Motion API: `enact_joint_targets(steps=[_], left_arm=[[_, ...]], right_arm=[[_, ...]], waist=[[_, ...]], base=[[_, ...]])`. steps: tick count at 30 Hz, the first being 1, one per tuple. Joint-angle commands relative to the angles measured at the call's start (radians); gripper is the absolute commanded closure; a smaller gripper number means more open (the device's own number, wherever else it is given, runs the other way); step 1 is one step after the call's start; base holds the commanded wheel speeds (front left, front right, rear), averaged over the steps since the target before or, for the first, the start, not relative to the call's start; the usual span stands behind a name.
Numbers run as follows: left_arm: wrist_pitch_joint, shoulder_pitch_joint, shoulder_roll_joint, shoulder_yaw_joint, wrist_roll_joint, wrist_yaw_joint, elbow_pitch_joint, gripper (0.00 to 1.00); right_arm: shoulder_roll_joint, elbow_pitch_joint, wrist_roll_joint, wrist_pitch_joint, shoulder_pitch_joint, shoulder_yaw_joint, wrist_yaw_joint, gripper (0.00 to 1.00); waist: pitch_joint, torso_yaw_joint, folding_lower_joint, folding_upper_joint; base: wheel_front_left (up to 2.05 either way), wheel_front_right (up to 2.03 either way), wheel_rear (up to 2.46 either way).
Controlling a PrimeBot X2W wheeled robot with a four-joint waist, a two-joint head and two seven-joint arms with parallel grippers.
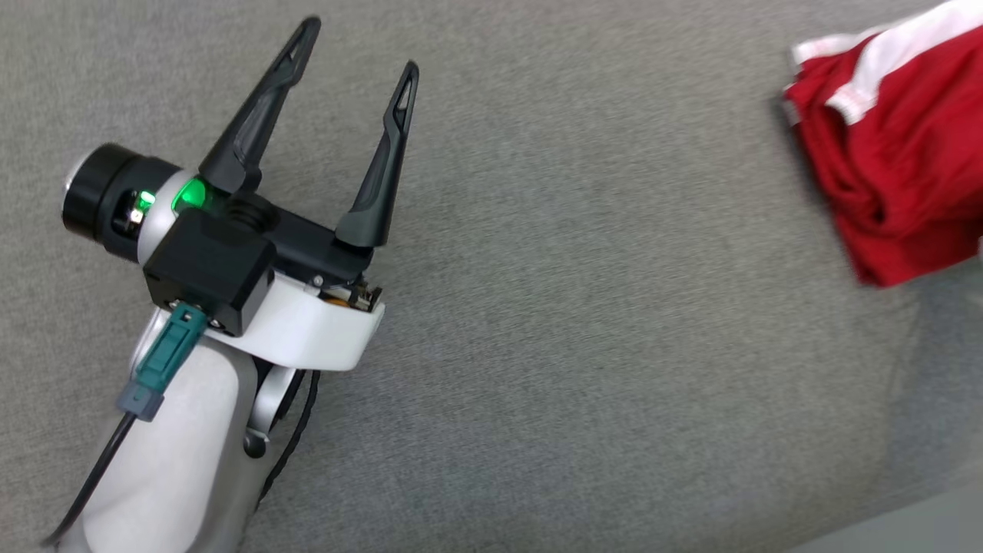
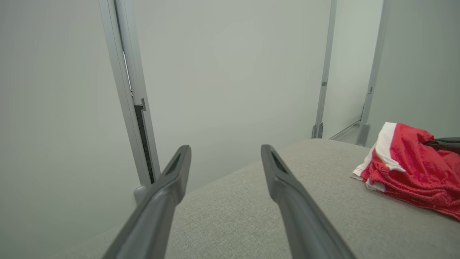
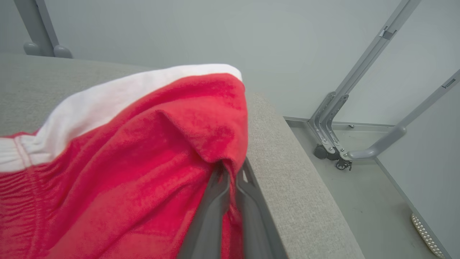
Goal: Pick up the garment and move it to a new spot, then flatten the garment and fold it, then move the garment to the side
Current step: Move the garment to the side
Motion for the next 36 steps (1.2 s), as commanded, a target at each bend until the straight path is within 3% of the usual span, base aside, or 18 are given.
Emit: enact_joint_targets(steps=[1,8,9,10,11,15,18,24,28,36], left_arm=[[-0.003,-0.03,0.003,-0.003,0.009,-0.007,-0.008,0.0],[-0.016,-0.063,0.0,-0.015,0.016,-0.007,-0.018,0.0],[-0.019,-0.057,0.0,-0.018,0.017,-0.002,-0.015,0.0],[-0.019,-0.057,0.0,-0.018,0.017,-0.002,-0.015,0.0],[-0.021,-0.054,0.0,-0.018,0.017,0.001,-0.012,0.0],[-0.031,-0.039,0.001,-0.019,0.013,0.007,0.006,0.0],[-0.038,-0.022,0.003,-0.018,0.005,0.013,0.026,0.0],[-0.055,0.035,0.009,0.004,-0.026,0.028,0.067,0.0],[-0.069,0.1,0.013,0.035,-0.055,0.056,0.093,0.0],[-0.109,0.205,-0.008,0.091,-0.111,0.112,0.126,0.0]], right_arm=[[-0.025,0.026,0.0,-0.009,-0.036,-0.017,-0.002,1.0],[-0.08,0.141,0.002,-0.01,-0.134,-0.047,-0.002,1.0],[-0.088,0.19,0.011,-0.004,-0.153,-0.058,-0.002,0.17],[-0.088,0.19,0.011,-0.004,-0.153,-0.058,-0.002,0.17],[-0.086,0.204,0.017,-0.006,-0.165,-0.065,-0.002,0.0],[-0.069,0.266,0.036,-0.013,-0.167,-0.113,-0.002,0.0],[-0.051,0.245,0.066,-0.018,-0.125,-0.165,-0.002,0.0],[0.015,0.026,0.041,-0.018,0.049,-0.301,-0.002,0.0],[0.131,-0.196,-0.026,-0.018,0.217,-0.389,-0.002,0.0],[0.279,-0.471,-0.146,-0.018,0.396,-0.358,-0.002,0.0]], waist=[[0.057,0.047,0.0,0.0],[0.107,0.085,0.0,0.0],[0.114,0.088,0.0,0.0],[0.114,0.088,0.0,0.0],[0.115,0.087,0.0,0.0],[0.101,0.078,0.0,0.0],[0.071,0.065,0.0,0.0],[-0.01,0.039,0.0,0.0],[-0.081,0.031,0.0,0.0],[-0.171,0.069,0.0,0.0]], base=[[0.0,0.0,0.0],[0.0,0.0,0.0],[0.0,0.0,0.0],[0.0,0.0,0.0],[0.0,0.0,0.0],[0.0,0.0,0.0],[0.0,0.0,0.0],[0.0,0.0,0.0],[0.0,0.0,0.0],[0.0,0.0,0.0]])
